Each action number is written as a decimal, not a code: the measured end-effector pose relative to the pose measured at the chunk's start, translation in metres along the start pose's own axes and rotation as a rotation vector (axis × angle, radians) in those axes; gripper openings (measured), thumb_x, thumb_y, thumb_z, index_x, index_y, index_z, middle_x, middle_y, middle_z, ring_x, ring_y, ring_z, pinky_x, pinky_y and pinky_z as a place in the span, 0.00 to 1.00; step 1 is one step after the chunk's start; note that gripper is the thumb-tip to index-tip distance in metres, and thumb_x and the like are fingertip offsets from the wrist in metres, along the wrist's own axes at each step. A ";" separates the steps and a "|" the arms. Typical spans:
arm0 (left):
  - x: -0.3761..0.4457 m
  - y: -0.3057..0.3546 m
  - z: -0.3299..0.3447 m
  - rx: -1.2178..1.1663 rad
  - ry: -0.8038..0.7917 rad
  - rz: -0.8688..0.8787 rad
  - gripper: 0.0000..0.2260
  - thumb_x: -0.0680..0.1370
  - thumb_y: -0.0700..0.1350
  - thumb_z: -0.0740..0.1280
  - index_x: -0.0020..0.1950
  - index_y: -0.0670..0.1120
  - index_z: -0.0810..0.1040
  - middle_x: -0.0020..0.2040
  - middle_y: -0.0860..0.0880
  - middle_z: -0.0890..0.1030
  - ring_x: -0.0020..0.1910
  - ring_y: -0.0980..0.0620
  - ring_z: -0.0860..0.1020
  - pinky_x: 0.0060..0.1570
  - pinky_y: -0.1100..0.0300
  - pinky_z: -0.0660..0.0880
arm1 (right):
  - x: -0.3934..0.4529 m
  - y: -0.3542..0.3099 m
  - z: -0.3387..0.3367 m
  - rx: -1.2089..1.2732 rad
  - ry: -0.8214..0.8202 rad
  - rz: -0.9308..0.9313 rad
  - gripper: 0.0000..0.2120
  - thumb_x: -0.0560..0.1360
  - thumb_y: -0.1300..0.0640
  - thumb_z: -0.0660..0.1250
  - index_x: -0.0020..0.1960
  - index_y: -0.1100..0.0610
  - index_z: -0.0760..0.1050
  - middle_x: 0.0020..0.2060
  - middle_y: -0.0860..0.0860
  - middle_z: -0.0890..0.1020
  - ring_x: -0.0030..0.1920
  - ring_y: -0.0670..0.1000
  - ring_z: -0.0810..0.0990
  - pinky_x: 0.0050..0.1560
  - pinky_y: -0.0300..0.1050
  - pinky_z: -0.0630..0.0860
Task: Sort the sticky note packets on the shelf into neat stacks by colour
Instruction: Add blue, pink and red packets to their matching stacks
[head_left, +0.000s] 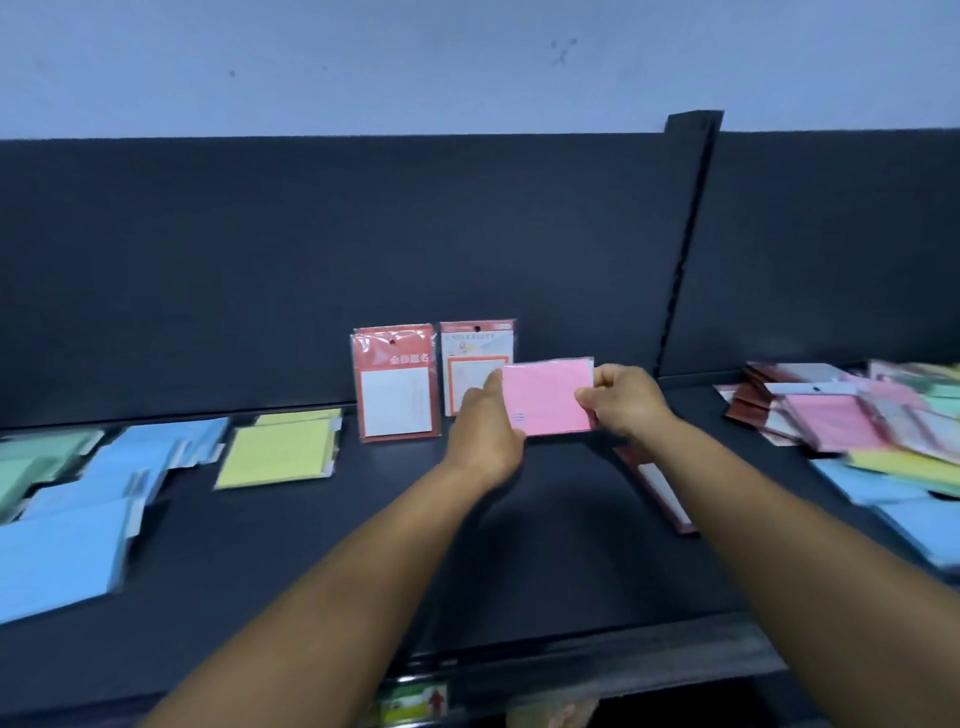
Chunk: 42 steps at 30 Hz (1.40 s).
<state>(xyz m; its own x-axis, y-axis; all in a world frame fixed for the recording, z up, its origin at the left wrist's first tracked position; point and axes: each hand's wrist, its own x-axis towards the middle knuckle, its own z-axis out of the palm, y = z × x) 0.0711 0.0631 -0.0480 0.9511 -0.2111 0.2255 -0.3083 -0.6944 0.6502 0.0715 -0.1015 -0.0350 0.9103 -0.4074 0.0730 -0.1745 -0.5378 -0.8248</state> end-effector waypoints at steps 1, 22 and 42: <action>0.004 0.007 0.010 0.055 -0.045 0.017 0.12 0.74 0.37 0.64 0.56 0.43 0.69 0.53 0.44 0.74 0.46 0.48 0.74 0.48 0.59 0.72 | 0.009 0.006 -0.007 -0.044 0.010 -0.002 0.03 0.72 0.60 0.66 0.40 0.59 0.76 0.35 0.55 0.78 0.36 0.54 0.74 0.37 0.44 0.69; 0.051 0.031 0.071 0.324 -0.252 -0.039 0.34 0.77 0.40 0.60 0.78 0.43 0.45 0.76 0.41 0.38 0.75 0.42 0.51 0.74 0.55 0.55 | 0.074 0.053 -0.023 -0.102 -0.020 -0.083 0.14 0.73 0.63 0.68 0.58 0.59 0.74 0.47 0.53 0.83 0.47 0.50 0.77 0.49 0.39 0.72; -0.045 0.085 0.087 0.456 -0.354 0.110 0.26 0.79 0.61 0.55 0.64 0.41 0.74 0.64 0.41 0.70 0.63 0.42 0.65 0.63 0.52 0.66 | -0.061 0.059 -0.090 -0.795 -0.199 0.147 0.38 0.67 0.33 0.68 0.67 0.57 0.66 0.64 0.54 0.74 0.66 0.58 0.70 0.60 0.51 0.68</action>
<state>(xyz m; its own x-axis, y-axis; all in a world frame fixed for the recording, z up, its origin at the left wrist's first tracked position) 0.0035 -0.0467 -0.0659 0.8868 -0.4610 -0.0334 -0.4405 -0.8648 0.2412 -0.0284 -0.1749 -0.0377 0.8937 -0.4165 -0.1666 -0.4422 -0.8805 -0.1707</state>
